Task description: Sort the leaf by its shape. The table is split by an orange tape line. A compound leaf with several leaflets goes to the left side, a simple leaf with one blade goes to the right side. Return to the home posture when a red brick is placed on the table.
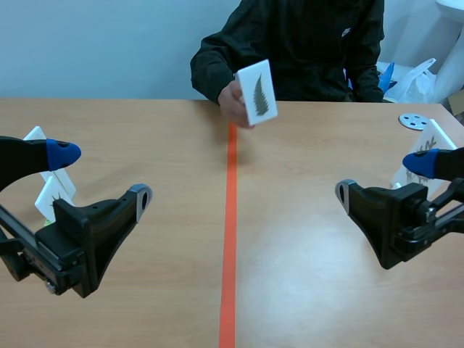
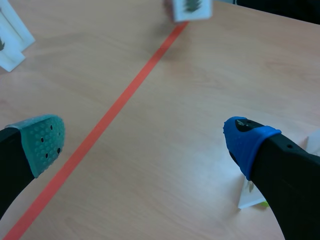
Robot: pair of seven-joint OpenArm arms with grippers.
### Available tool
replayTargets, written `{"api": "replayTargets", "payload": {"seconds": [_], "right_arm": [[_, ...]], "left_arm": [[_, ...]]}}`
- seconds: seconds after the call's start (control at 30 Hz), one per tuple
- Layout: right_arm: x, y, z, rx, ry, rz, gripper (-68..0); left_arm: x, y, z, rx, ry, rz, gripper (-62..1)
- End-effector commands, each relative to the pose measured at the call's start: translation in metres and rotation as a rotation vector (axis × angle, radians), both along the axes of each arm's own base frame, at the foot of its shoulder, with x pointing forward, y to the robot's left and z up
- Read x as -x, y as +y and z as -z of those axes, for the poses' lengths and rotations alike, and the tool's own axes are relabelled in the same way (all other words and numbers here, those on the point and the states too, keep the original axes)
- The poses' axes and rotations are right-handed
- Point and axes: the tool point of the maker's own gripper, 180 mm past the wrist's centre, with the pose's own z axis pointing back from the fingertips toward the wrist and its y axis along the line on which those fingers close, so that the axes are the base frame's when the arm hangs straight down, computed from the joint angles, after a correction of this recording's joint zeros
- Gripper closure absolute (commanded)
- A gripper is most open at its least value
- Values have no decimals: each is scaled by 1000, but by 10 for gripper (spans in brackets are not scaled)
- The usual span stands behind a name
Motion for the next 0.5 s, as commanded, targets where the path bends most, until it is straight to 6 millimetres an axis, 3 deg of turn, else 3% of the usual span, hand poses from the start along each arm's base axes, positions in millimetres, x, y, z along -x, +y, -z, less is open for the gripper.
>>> {"api": "replayTargets", "payload": {"seconds": [0.0,0.47], "right_arm": [[-2,4,-13,-7,-40,-16,-679],[-2,8,-22,-9,-67,-26,-679]], "left_arm": [[-1,0,-5,18,-18,-3,-623],[-1,0,-5,18,-18,-3,-623]]}}
